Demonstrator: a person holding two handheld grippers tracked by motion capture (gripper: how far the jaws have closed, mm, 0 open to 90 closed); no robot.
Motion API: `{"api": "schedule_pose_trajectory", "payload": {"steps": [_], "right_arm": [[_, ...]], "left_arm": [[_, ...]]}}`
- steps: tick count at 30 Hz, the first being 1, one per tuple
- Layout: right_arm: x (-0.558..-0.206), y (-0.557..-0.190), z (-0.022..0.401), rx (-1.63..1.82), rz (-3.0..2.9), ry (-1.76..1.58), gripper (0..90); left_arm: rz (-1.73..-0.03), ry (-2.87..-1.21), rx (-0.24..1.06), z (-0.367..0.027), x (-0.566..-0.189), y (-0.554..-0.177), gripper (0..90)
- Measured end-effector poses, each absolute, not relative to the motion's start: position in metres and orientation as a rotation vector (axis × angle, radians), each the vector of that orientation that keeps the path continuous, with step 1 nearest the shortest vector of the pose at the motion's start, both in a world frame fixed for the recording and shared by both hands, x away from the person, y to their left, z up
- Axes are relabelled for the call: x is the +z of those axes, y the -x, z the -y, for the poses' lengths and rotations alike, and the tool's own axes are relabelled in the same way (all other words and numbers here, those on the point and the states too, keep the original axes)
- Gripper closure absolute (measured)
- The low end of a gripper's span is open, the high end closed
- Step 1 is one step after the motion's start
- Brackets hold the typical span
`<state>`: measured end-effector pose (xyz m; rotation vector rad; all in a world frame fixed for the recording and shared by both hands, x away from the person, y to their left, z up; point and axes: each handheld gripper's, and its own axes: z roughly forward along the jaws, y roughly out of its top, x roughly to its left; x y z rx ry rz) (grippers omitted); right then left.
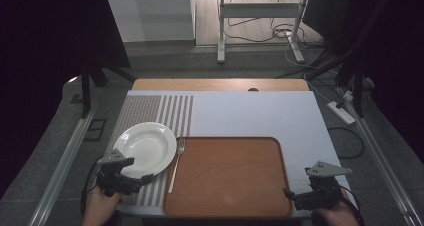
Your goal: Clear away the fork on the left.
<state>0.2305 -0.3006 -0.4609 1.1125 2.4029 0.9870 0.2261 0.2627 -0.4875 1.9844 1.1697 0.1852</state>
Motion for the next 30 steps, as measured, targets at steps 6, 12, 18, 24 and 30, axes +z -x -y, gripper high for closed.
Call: {"api": "schedule_pose_trajectory", "payload": {"steps": [6, 12, 18, 24, 30], "right_arm": [[-0.461, -0.230, 0.301, 0.984, -2.398, -1.120, 0.0], [-0.461, -0.231, 0.301, 0.986, -2.391, -1.125, 0.0], [-0.461, -0.231, 0.302, 0.992, -2.385, -1.131, 0.0], [-0.461, -0.230, 0.302, 0.996, -2.379, -1.140, 0.0], [-0.461, -0.230, 0.302, 0.994, -2.377, -1.143, 0.0]], "left_arm": [[-1.192, -1.970, 0.179, -0.270, -0.489, -0.220, 0.0], [-1.220, -1.951, 0.178, -0.277, -0.490, -0.215, 0.0], [-1.231, -1.957, 0.186, -0.279, -0.489, -0.210, 0.0], [-1.231, -1.966, 0.189, -0.280, -0.488, -0.206, 0.0], [-1.239, -1.966, 0.206, -0.284, -0.487, -0.200, 0.0]]}}
